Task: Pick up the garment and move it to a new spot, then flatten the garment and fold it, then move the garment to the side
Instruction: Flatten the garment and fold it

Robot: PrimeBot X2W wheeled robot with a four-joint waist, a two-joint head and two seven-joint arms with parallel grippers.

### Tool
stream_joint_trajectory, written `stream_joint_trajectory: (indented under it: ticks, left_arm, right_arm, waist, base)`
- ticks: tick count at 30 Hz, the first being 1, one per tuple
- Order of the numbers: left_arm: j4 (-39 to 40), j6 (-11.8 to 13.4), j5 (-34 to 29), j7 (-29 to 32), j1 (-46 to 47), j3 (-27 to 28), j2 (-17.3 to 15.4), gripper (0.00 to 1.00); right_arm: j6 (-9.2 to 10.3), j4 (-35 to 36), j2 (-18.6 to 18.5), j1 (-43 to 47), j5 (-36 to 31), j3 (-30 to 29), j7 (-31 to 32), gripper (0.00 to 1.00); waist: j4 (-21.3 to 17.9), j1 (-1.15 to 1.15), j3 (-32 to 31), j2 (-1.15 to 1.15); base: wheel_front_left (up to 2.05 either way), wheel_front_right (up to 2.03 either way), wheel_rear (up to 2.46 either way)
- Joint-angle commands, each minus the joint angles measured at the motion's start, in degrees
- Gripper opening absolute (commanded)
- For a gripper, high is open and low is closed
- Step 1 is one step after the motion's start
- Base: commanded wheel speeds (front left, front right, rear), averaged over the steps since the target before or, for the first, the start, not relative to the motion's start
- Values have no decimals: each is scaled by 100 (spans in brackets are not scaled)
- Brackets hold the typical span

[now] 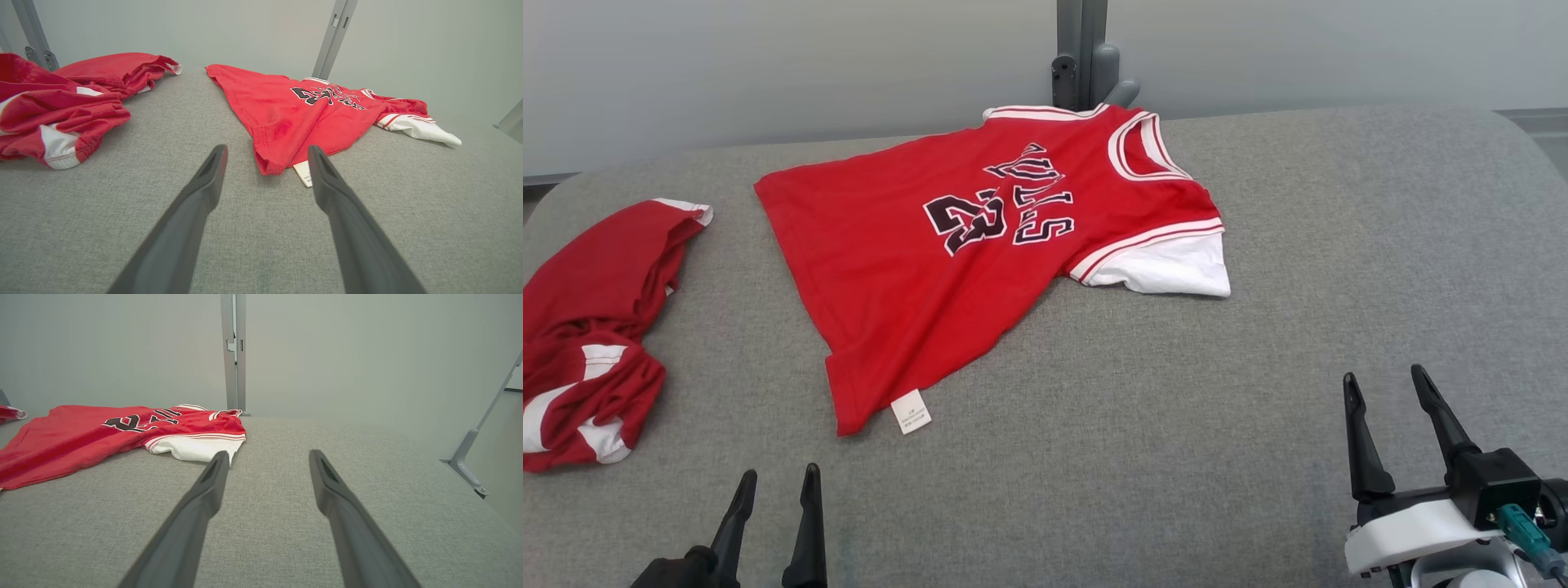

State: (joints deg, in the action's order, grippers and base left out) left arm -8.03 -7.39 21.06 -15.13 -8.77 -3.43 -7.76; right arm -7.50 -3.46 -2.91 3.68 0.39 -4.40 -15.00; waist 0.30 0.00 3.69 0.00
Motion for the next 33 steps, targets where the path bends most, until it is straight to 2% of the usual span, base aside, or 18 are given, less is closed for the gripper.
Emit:
stream_joint_trajectory:
  ticks: [1,5,10,18,21,33]
  left_arm:
    - [14,-14,20,-1,126,-19,-50,100]
    - [44,-14,56,-1,292,-132,-133,100]
    - [-274,-14,228,5,756,-613,-387,100]
    - [-862,-14,863,543,1991,-1182,-595,100]
    - [-981,-14,1044,626,2282,-1590,-676,100]
    - [-1358,-13,1665,418,2771,-2241,-868,100]
  right_arm:
    - [2,-9,0,-59,-21,27,-27,100]
    - [2,-108,-2,-250,233,-5,-23,100]
    - [2,-557,-2,-778,401,150,0,100]
    - [2,-1556,-1,-2559,388,425,1139,100]
    - [3,-1998,-13,-3058,377,503,1417,100]
    - [3,-3191,-8,-3878,173,336,1376,100]
  waist:
    - [-1,0,33,0]
    - [1,0,211,0]
    - [91,0,614,0]
    - [323,0,1557,0]
    - [423,0,1747,0]
    - [633,0,2075,0]
  base:
    - [0,0,0]
    - [0,0,0]
    - [0,0,0]
    - [0,0,0]
    - [0,0,0]
    - [0,0,0]
